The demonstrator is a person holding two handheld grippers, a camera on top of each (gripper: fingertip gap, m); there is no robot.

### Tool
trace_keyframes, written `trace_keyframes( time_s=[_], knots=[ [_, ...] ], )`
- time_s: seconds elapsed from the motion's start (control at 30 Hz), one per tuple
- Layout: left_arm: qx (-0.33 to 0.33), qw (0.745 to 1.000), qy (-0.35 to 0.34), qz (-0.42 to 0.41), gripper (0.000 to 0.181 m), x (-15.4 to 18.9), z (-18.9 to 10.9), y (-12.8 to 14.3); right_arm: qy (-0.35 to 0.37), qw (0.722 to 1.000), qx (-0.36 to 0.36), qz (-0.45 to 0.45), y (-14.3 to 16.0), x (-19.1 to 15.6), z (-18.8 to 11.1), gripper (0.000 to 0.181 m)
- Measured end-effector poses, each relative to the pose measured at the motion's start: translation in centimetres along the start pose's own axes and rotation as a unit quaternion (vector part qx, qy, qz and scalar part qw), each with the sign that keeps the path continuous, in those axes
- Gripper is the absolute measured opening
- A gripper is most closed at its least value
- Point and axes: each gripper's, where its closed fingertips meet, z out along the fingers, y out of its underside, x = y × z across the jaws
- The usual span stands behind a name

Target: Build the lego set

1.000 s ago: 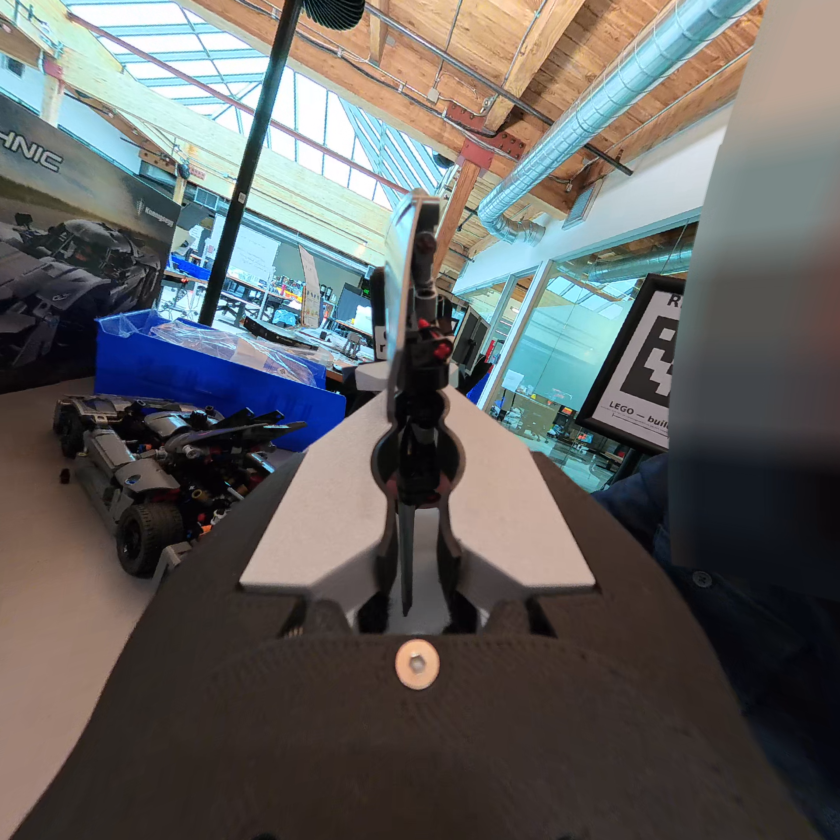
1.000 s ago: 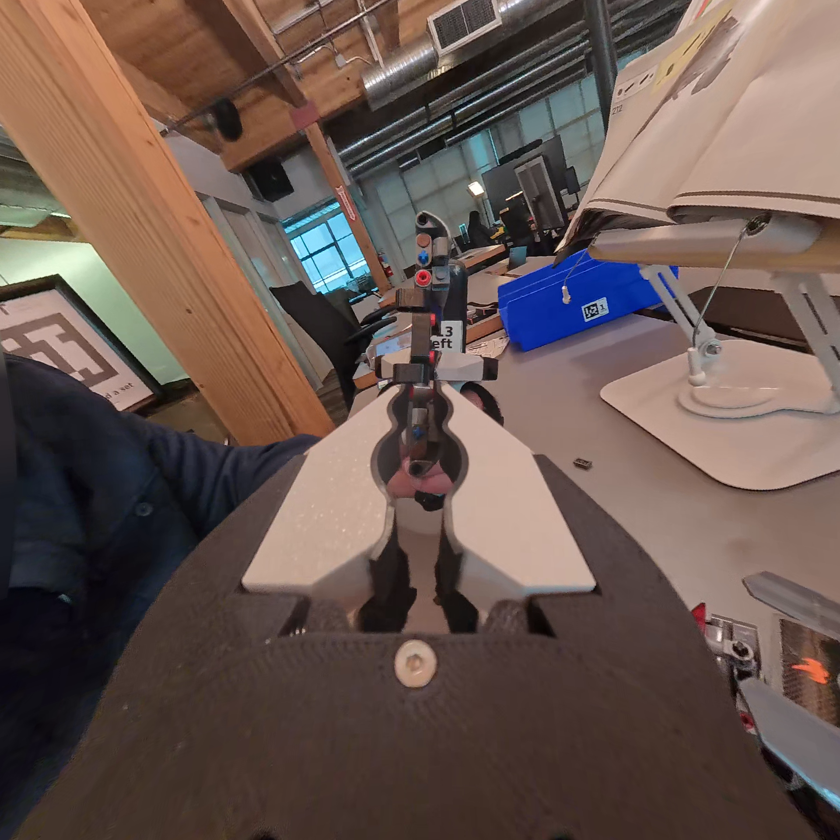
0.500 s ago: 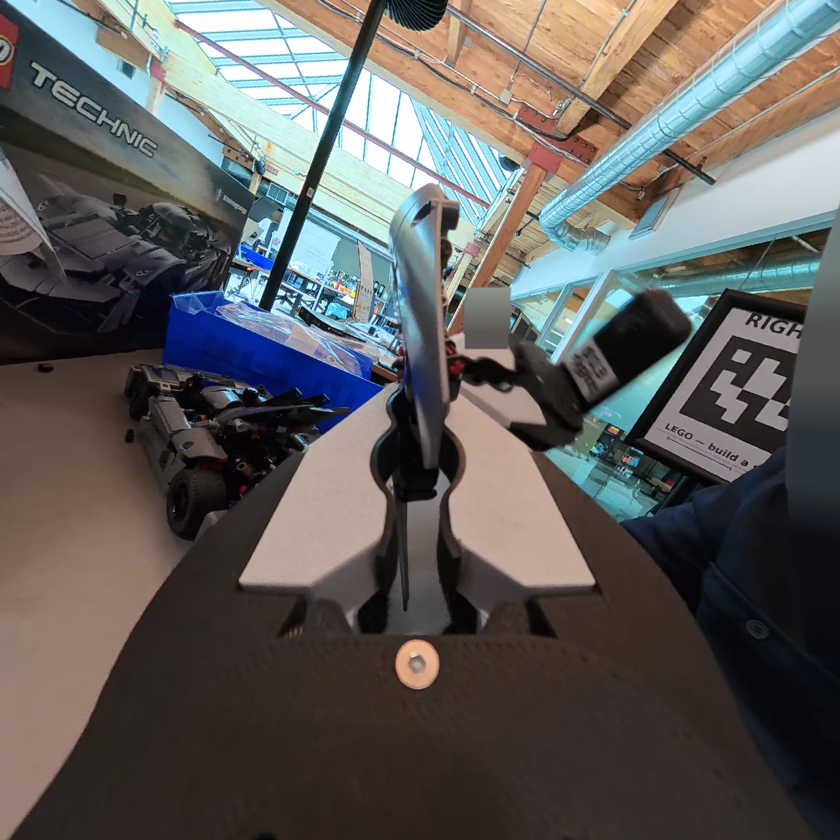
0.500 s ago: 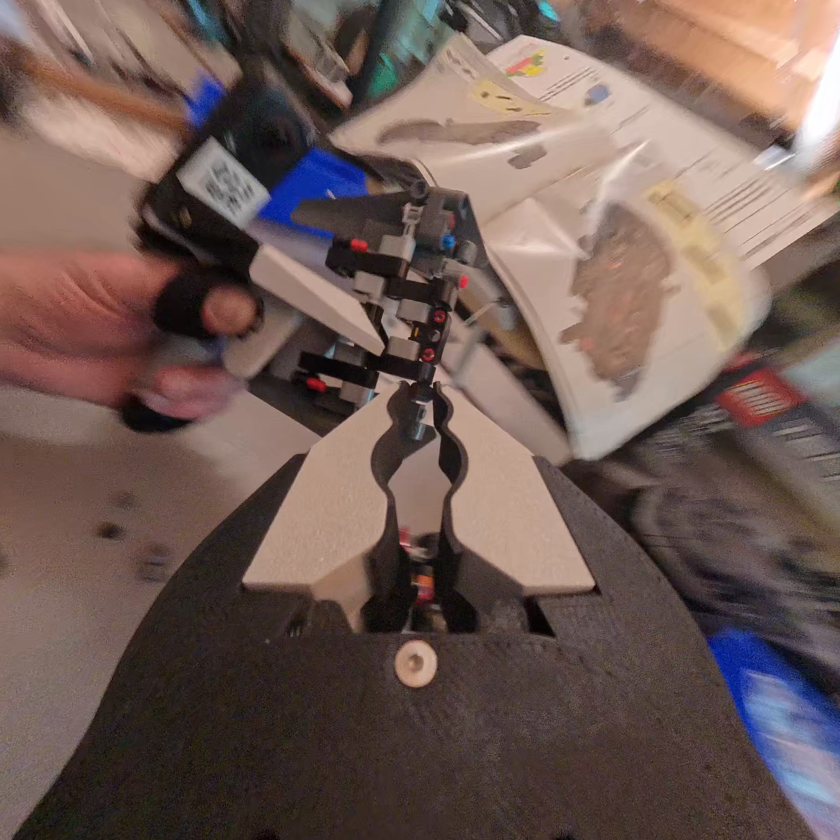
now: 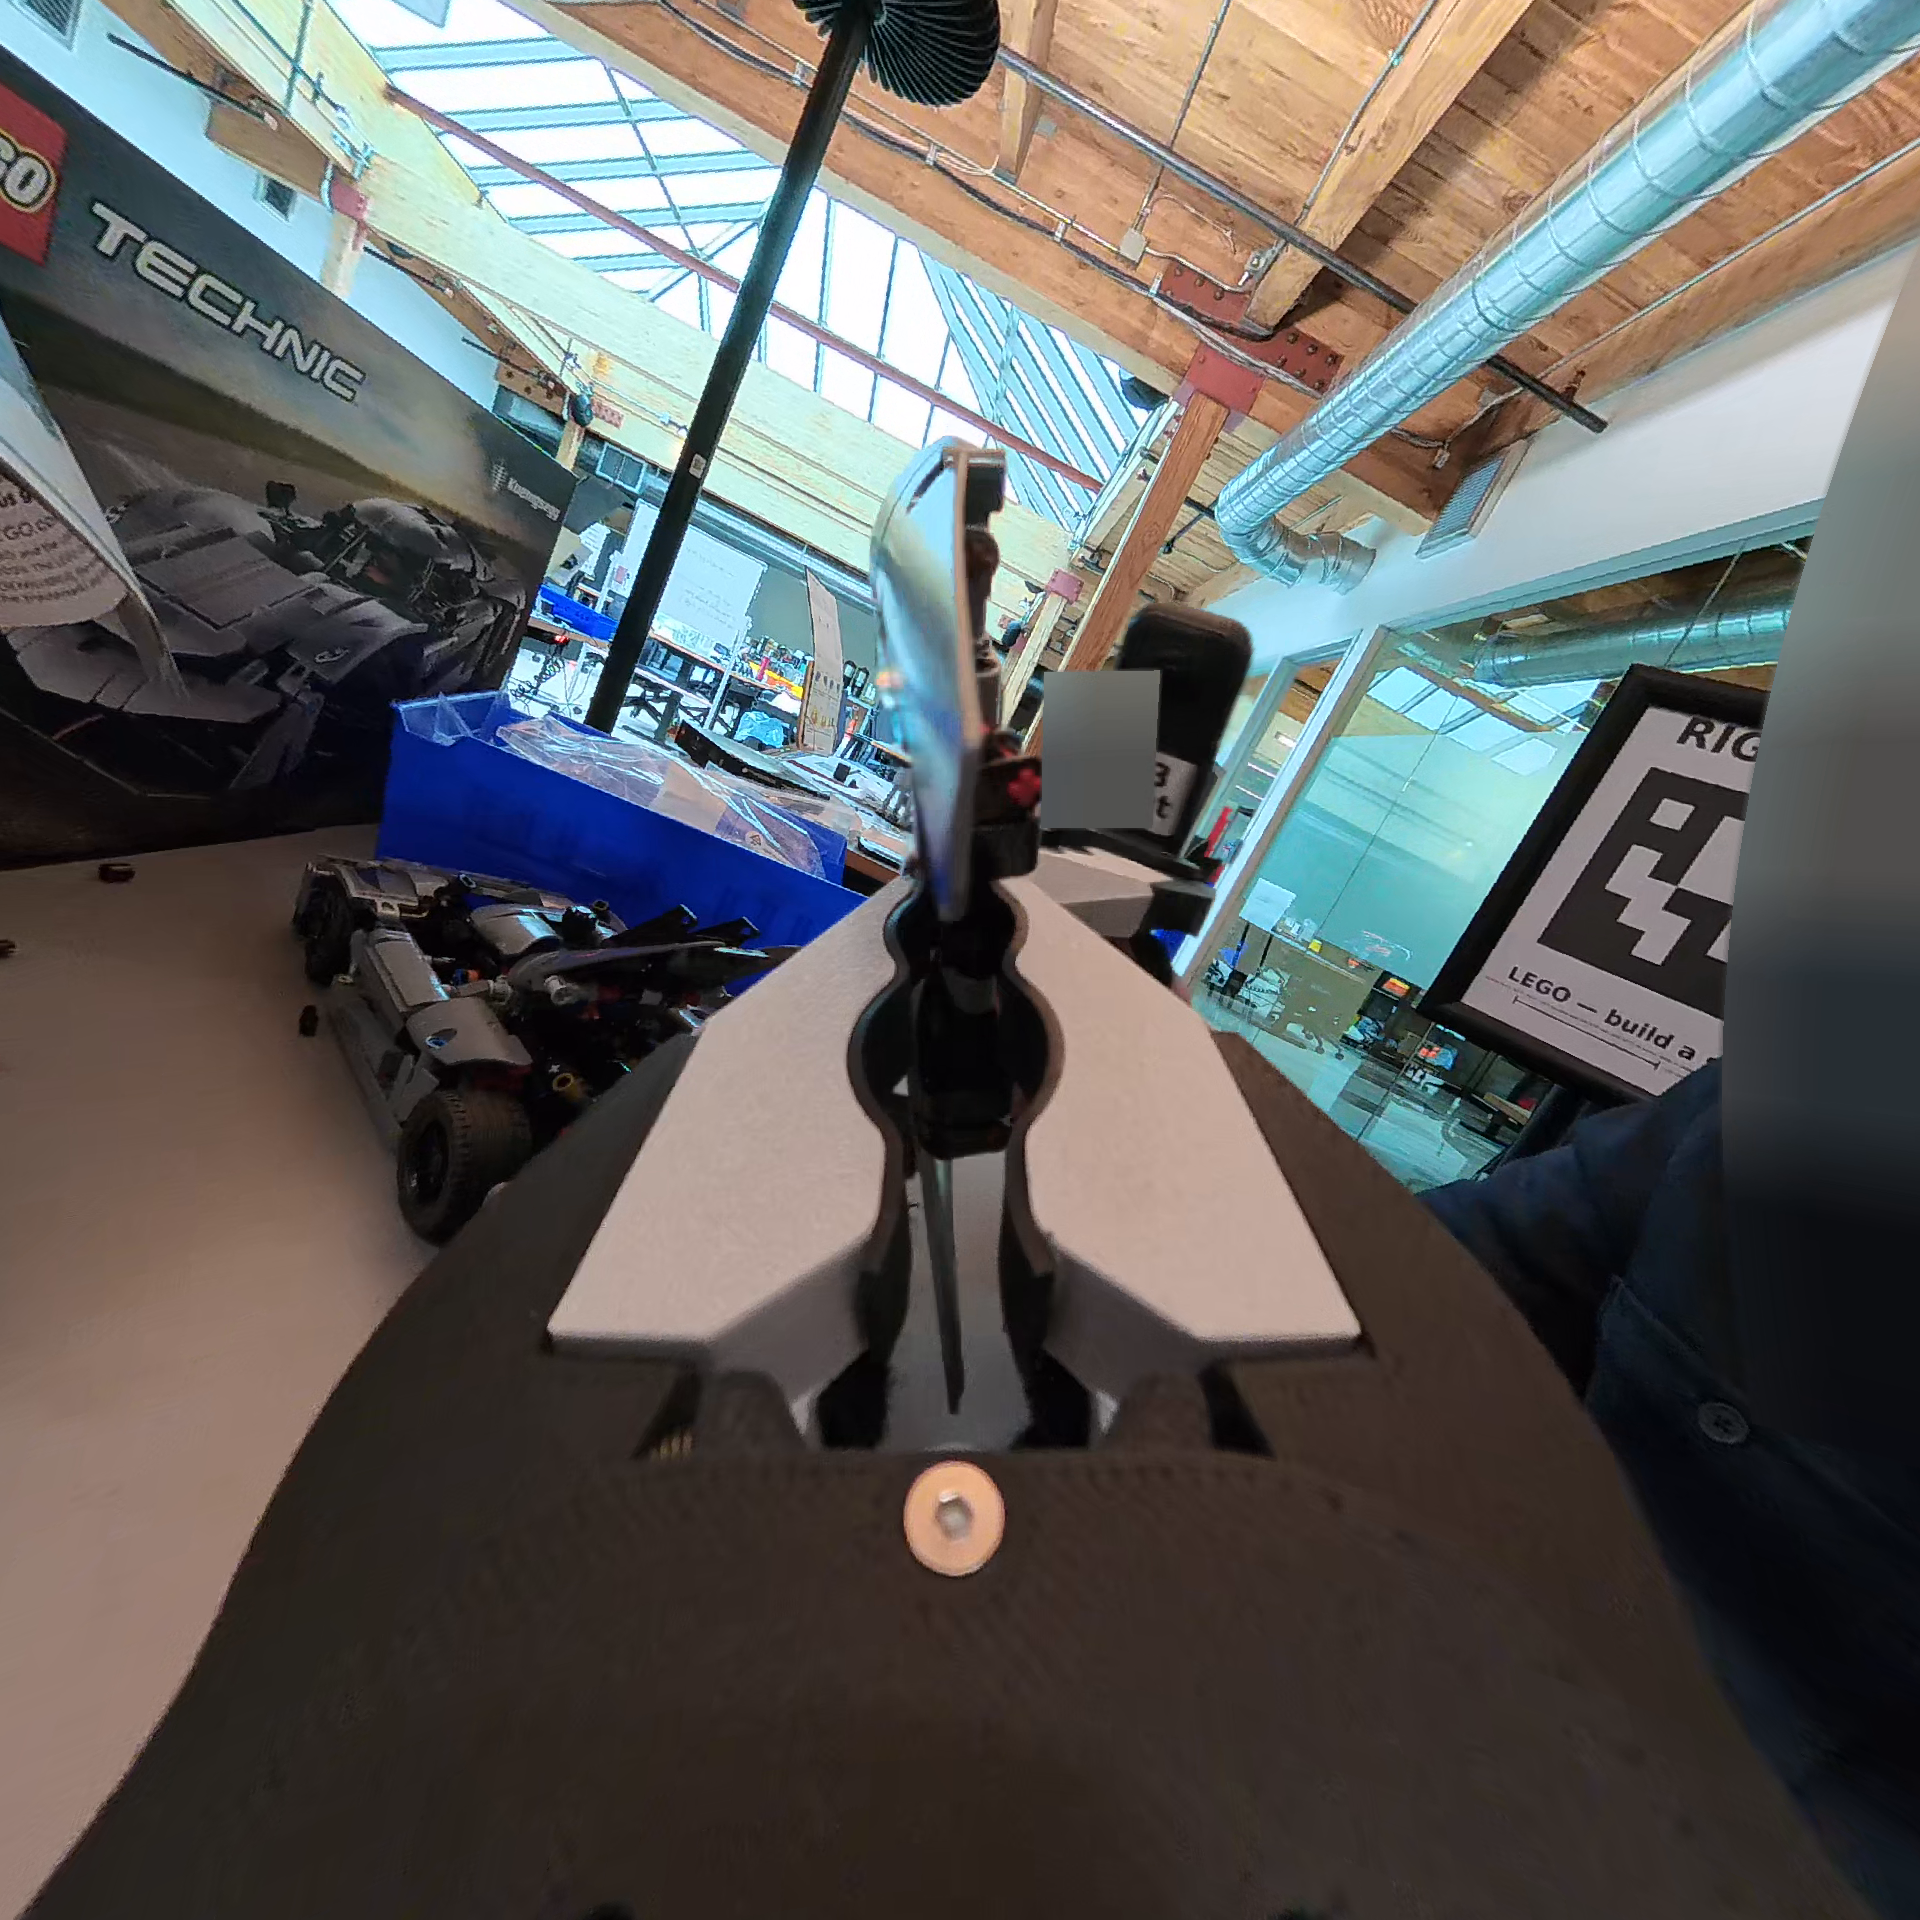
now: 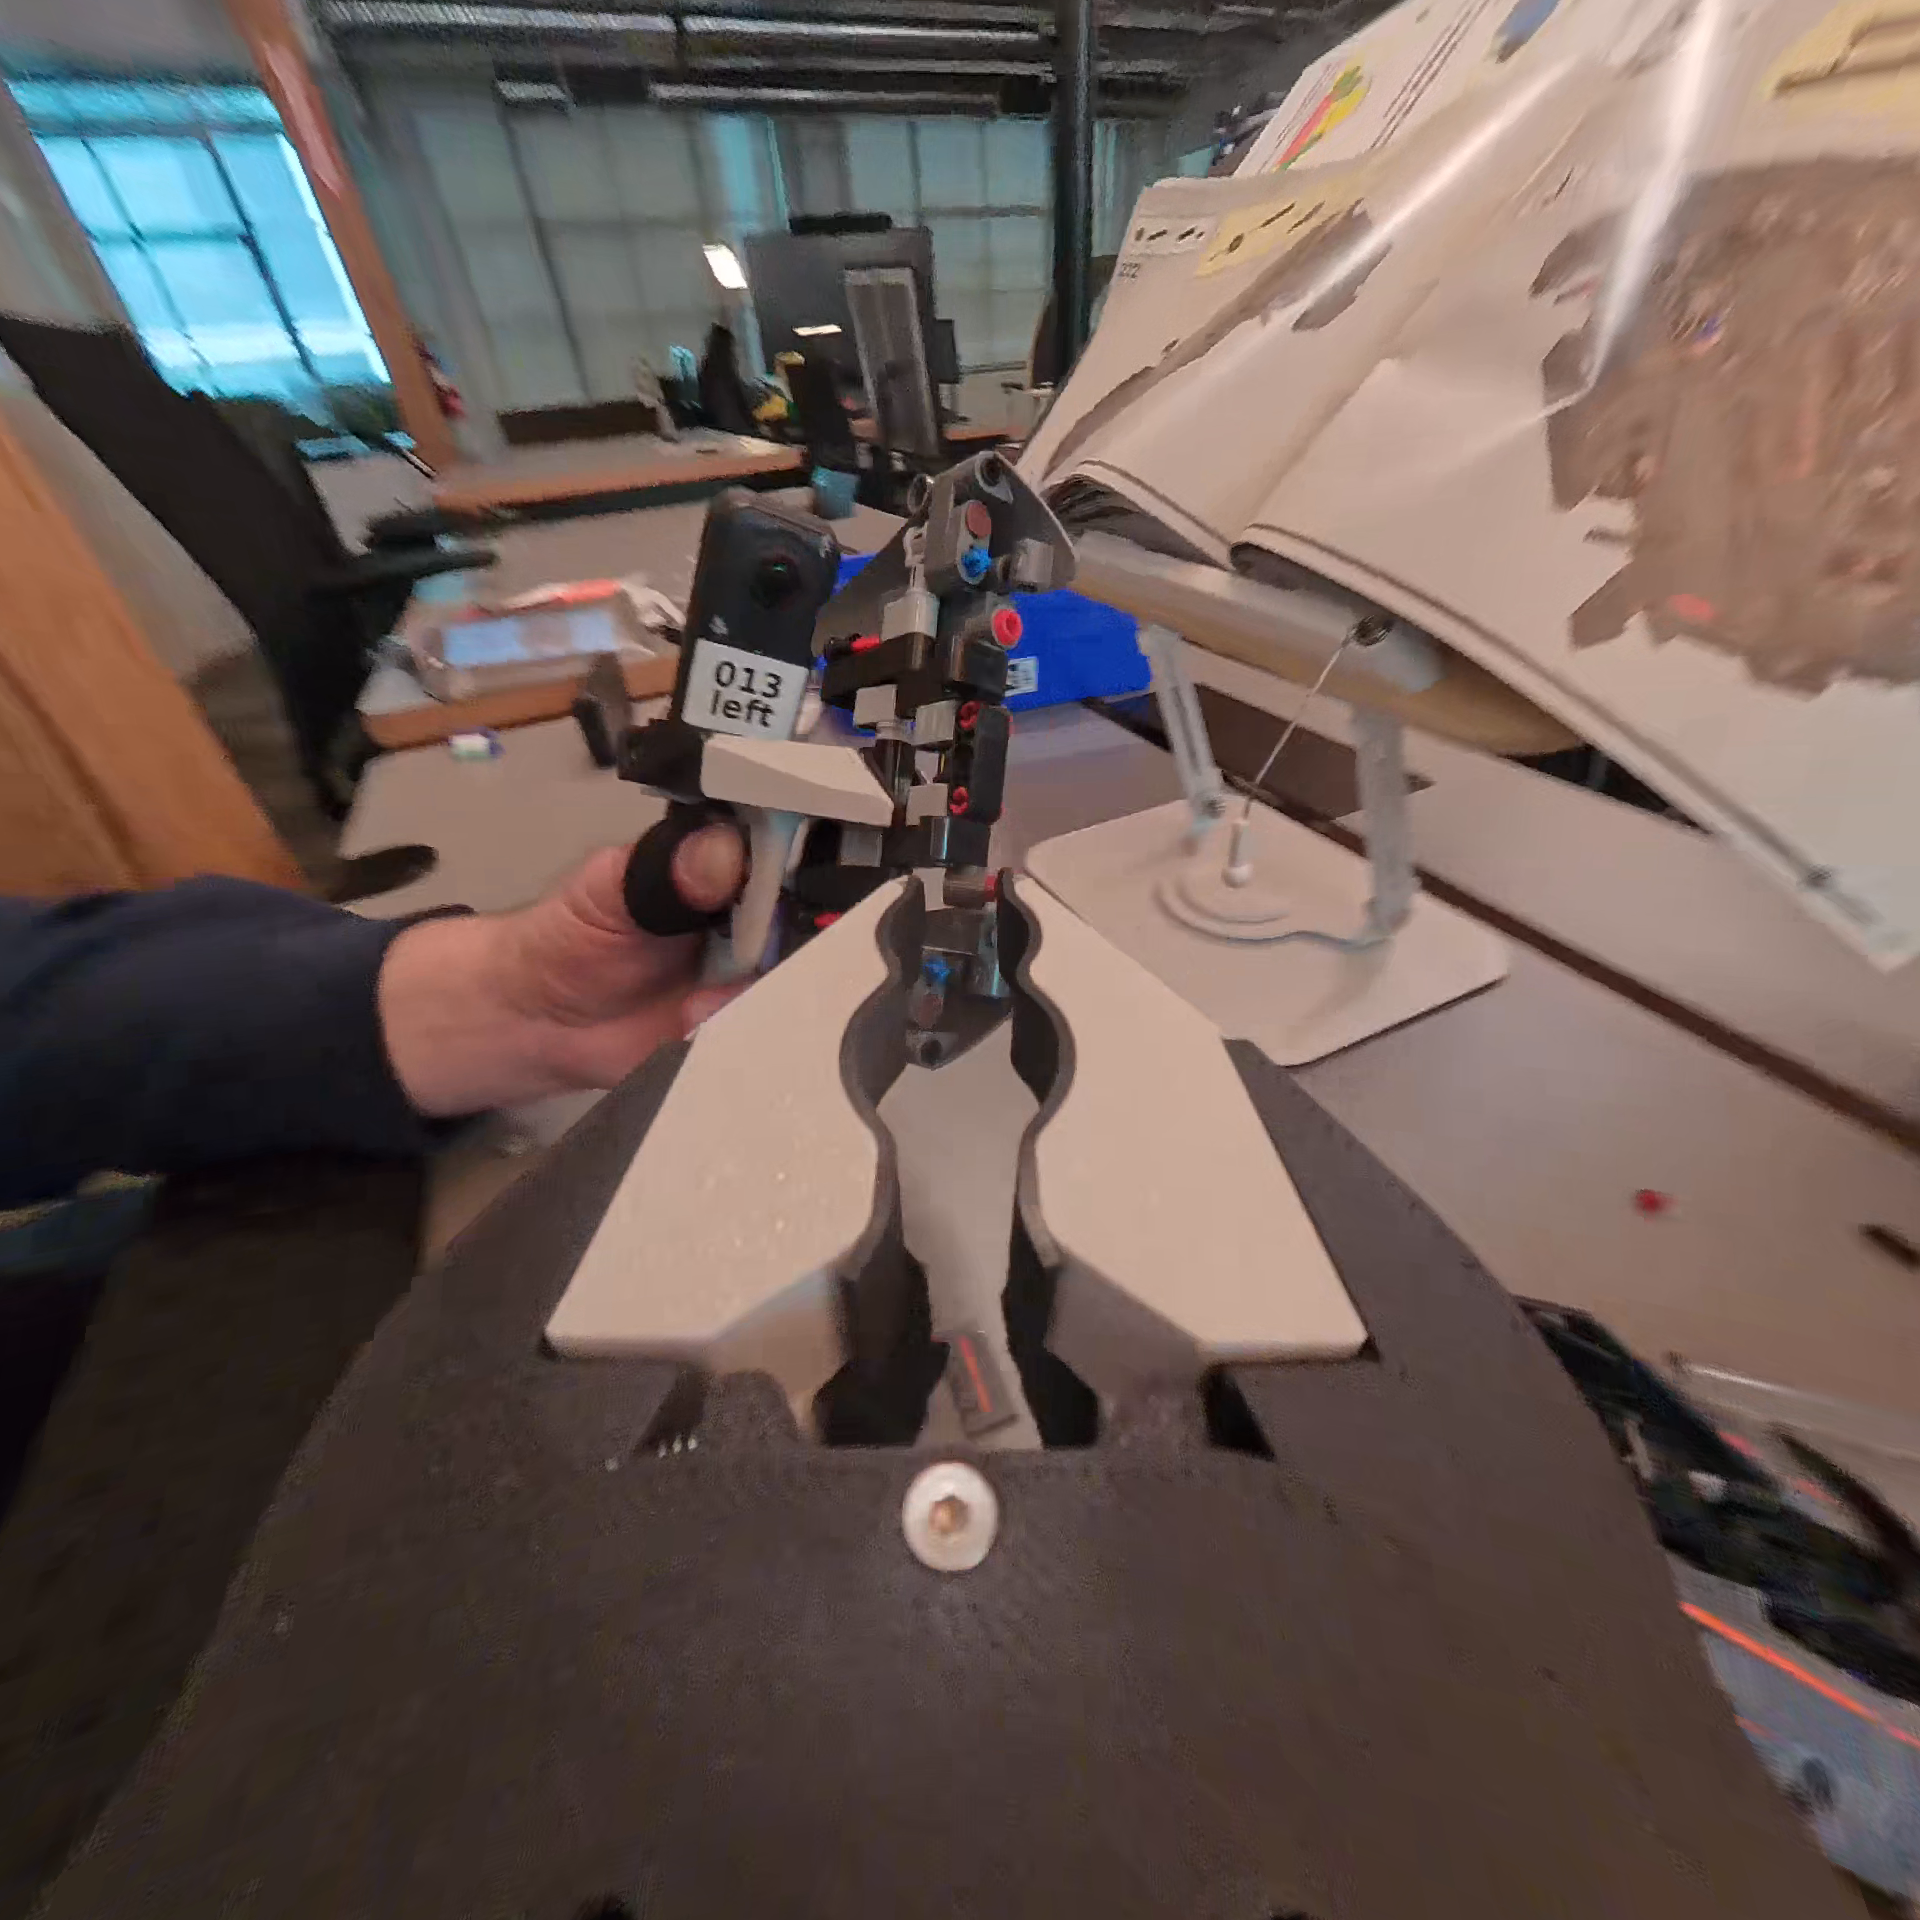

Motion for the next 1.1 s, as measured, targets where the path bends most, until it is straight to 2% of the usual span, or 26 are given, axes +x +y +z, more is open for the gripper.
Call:
trace_keyframes(
  time_s=[0.37,0.5,0.6,0.7,0.9,1.1],
  knots=[
    [-0.018,0.999,0.037,0.006,0.006,1.1,0.3,0.5,-0.105,0.987,0.016,0.117,0.1,-1.1,-0.1,0.009],
    [-0.024,0.999,0.044,0.009,0.007,1.3,0.2,0.5,-0.120,0.986,0.009,0.118,0.3,-1.4,-0.1,0.008],
    [-0.028,0.999,0.038,0.010,0.007,1.1,0.2,0.5,-0.078,0.995,0.008,0.062,0.2,-1.1,-0.1,0.008],
    [-0.025,0.999,0.030,0.004,0.007,0.7,0.1,0.6,-0.004,0.999,-0.015,-0.041,0.2,-0.7,0.1,0.008],
    [-0.025,0.999,0.021,0.004,0.007,0.5,0.4,0.8,0.098,0.978,-0.042,-0.178,0.0,0.1,0.0,0.007],
    [-0.018,1.000,0.021,0.003,0.007,0.4,0.3,0.6,0.144,0.961,-0.047,-0.231,-0.2,0.3,0.1,0.008]
  ],
)
